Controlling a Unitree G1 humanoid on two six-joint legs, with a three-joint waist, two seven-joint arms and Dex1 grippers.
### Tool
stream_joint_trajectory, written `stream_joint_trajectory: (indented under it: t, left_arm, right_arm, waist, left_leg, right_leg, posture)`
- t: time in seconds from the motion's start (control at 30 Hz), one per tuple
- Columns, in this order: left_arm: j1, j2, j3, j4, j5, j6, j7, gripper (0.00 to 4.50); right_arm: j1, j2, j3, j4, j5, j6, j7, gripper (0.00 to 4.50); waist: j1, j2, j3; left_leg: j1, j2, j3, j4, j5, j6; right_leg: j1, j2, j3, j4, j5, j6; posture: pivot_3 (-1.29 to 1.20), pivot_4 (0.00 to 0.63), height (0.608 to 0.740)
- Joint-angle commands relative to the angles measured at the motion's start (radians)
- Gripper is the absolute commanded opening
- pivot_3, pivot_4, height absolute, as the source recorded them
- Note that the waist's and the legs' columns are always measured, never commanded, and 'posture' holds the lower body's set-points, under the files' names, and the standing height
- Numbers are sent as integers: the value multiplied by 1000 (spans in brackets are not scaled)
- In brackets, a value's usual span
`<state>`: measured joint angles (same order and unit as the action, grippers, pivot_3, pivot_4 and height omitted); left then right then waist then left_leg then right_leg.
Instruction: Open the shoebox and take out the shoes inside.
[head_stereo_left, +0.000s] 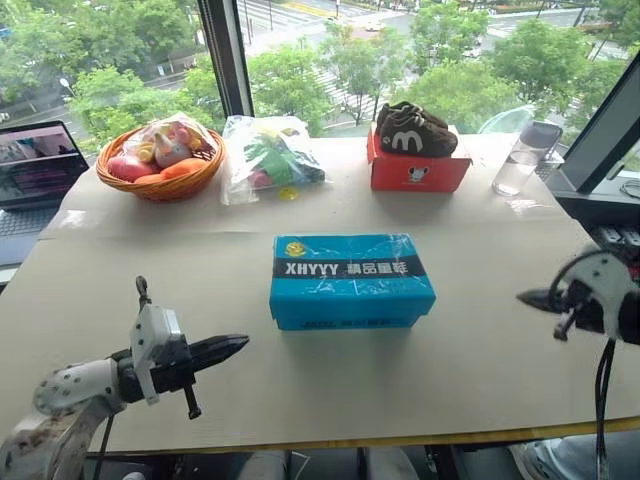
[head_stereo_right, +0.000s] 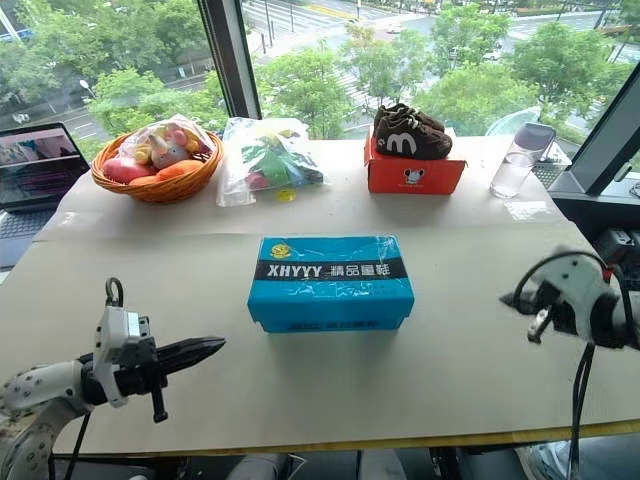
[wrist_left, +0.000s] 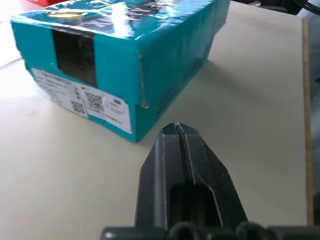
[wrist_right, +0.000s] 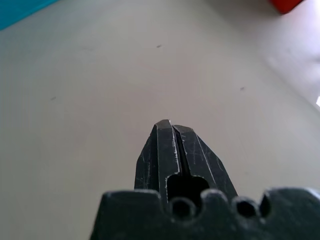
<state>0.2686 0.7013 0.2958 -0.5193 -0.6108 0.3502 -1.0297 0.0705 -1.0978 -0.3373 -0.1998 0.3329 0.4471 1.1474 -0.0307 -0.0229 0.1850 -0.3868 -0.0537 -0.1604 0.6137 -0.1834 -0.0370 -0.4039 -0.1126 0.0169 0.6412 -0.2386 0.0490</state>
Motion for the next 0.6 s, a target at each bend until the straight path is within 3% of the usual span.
stream_joint_trajectory:
  t: [0.03, 0.27, 0.4, 0.6]
  left_arm:
    - [17, -47, 5, -59, 15, -72, 41, 0]
    - [111, -79, -27, -136, -1, -58, 74, 0]
    - [95, -75, -33, -120, 7, -65, 81, 0]
    - [100, -74, -30, -127, 1, -67, 85, 0]
  right_arm:
    - [65, 21, -31, -228, 136, 104, 32, 63]
    - [-2, 170, 213, -417, 157, 244, -160, 63]
    - [-139, 296, 401, -420, 51, 313, -330, 63]
    - [-198, 465, 366, -419, 71, 395, -516, 63]
  waist:
    - [0, 0, 0]
    - [16, -5, 0]
    - [19, -4, 0]
    - [25, -5, 0]
  left_leg:
    - [-1, 0, 0, 0, 0, 0]
    - [-2, 1, 2, 2, -1, -1]
    - [-2, 3, 3, 2, -1, -1]
    - [-5, 1, 3, 2, -1, -1]
  right_leg:
    - [0, 0, 0, 0, 0, 0]
    - [1, -1, 0, -1, -3, -6]
    - [0, 0, -2, -1, -3, -6]
    - [-2, -1, -2, -4, 0, 1]
  posture:
    - [0, 150, 740]
    - [0, 150, 740]
    - [0, 150, 740]
    - [0, 150, 740]
